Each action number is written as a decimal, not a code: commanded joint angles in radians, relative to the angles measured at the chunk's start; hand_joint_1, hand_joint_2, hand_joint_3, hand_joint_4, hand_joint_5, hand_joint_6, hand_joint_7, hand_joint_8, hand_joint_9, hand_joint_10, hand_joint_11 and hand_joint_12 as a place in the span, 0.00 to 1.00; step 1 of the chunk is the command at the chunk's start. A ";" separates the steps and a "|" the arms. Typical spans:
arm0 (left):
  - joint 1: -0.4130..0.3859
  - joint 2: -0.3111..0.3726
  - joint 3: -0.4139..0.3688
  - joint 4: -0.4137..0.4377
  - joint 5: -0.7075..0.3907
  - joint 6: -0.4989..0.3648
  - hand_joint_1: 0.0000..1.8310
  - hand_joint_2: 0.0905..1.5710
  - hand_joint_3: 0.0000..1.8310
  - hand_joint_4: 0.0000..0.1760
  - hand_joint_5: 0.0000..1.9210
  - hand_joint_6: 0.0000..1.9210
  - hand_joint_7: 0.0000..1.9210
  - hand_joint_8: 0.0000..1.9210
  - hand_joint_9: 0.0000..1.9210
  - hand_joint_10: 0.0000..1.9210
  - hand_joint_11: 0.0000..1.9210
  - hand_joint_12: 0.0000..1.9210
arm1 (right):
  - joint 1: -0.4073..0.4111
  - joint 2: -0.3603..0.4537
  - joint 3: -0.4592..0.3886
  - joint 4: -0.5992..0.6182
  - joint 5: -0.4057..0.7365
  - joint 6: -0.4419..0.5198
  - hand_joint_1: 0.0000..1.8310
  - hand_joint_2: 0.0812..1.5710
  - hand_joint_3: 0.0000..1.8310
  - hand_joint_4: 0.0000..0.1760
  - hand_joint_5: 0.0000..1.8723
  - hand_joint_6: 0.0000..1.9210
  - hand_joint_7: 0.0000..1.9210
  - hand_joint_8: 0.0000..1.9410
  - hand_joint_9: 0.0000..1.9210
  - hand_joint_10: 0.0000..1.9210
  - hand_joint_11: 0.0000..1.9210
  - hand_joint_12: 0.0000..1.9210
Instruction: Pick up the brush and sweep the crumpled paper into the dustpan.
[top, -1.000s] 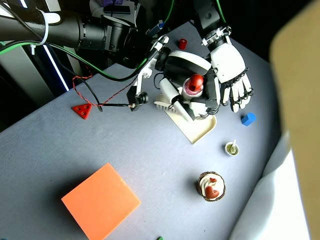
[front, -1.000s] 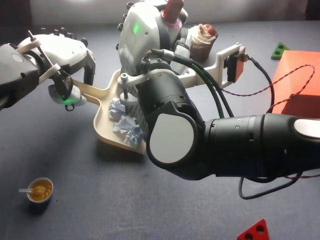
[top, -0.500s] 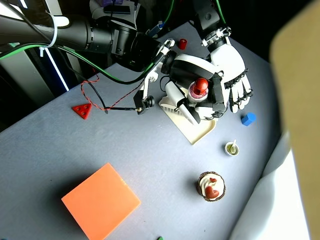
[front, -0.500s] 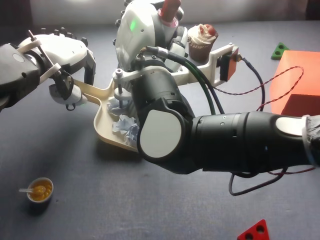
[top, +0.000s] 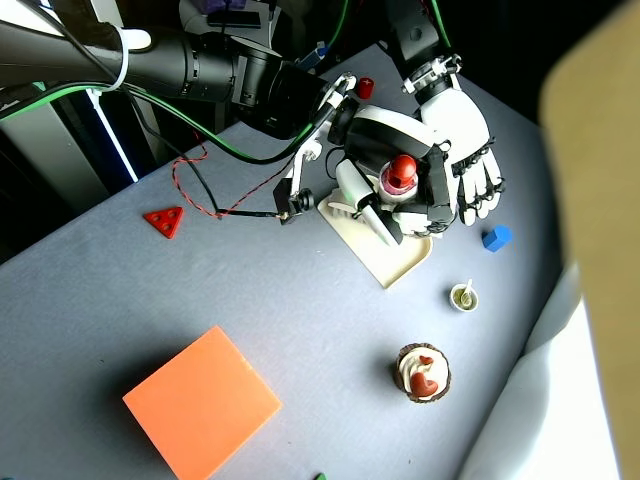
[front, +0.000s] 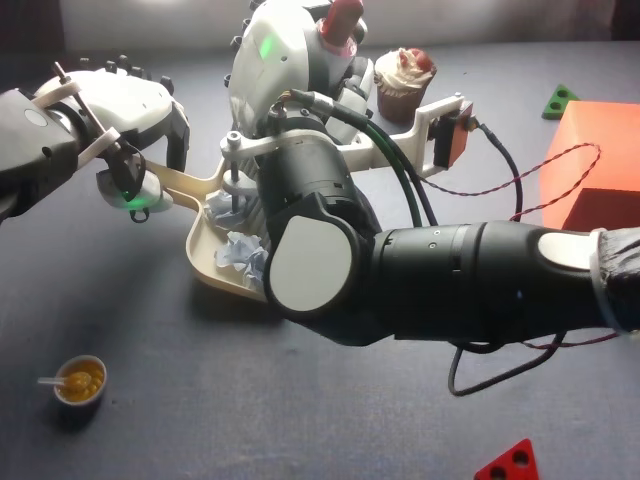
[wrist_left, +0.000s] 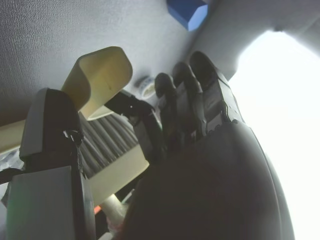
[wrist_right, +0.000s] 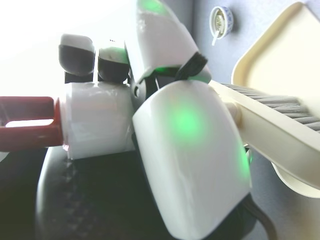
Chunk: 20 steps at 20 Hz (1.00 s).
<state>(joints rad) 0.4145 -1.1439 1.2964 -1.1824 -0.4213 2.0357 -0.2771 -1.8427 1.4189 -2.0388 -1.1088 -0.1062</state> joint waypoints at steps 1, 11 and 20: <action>-0.006 0.006 0.009 0.036 -0.075 -0.006 0.62 0.71 0.00 0.00 0.48 0.56 0.17 0.00 0.12 0.00 0.01 0.26 | 0.004 0.017 -0.011 -0.114 -0.061 -0.012 0.91 0.74 0.00 1.00 0.53 1.00 0.51 1.00 0.53 1.00 0.47 1.00; 0.018 0.006 0.013 0.056 -0.085 -0.050 0.62 0.71 0.00 0.00 0.48 0.56 0.18 0.00 0.11 0.00 0.01 0.26 | -0.008 0.115 -0.071 -0.139 -0.056 0.020 0.92 0.74 0.00 1.00 0.53 1.00 0.51 1.00 0.51 1.00 0.47 1.00; 0.035 0.009 0.008 0.057 -0.094 -0.070 0.62 0.71 0.00 0.00 0.48 0.55 0.19 0.00 0.13 0.00 0.01 0.25 | 0.009 0.163 -0.093 -0.125 -0.057 0.041 0.91 0.74 0.00 1.00 0.54 1.00 0.53 1.00 0.53 1.00 0.48 1.00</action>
<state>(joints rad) 0.4507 -1.1439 1.3018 -1.1599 -0.4423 1.9652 -0.2836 -1.6821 1.3266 -2.0575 -1.1015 -0.0505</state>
